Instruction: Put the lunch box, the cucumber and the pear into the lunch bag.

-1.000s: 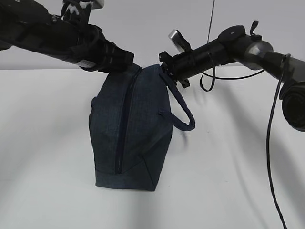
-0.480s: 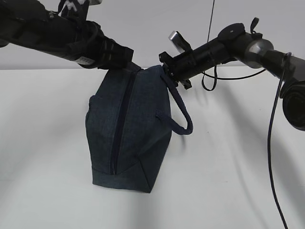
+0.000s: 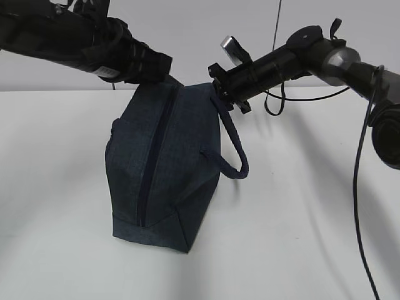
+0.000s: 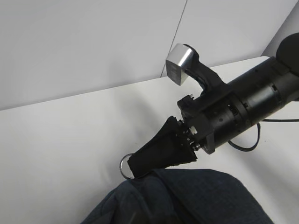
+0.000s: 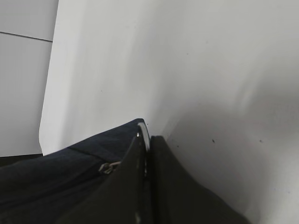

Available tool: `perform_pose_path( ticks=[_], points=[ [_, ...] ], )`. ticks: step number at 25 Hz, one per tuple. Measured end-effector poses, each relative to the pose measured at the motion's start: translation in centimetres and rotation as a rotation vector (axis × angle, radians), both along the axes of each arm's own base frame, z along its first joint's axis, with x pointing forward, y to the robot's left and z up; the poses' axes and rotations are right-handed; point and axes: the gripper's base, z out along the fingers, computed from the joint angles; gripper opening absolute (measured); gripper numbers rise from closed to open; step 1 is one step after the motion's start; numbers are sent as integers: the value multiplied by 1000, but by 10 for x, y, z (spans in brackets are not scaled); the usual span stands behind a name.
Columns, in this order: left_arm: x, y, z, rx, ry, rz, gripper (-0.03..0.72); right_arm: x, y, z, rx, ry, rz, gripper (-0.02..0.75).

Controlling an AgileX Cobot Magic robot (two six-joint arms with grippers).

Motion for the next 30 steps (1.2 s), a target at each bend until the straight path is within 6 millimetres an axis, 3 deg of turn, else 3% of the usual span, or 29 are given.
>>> perform_pose_path(
  ticks=[14, 18, 21, 22, 25, 27, 30],
  points=[
    [0, -3, -7, -23, 50, -6, 25, 0, 1, 1, 15, -5, -1, 3],
    [6, -6, -20, -29, 89, 2, 39, 4, -2, -6, -10, -35, -18, 129],
    [8, -7, -25, -26, 104, 3, 129, 7, -7, -9, -46, -59, -31, 291],
    [8, -7, -26, -25, 106, 2, 183, 9, -8, -4, -49, -80, -34, 358],
    [8, -7, -26, -8, 99, -5, 357, 12, -9, 15, -61, -156, -35, 447],
    [8, -6, -27, 6, 93, -11, 440, 14, -11, 26, -94, -206, -37, 462],
    [7, -6, -25, 11, 85, -14, 480, 16, -14, 44, -144, -255, -63, 468]
  ],
)
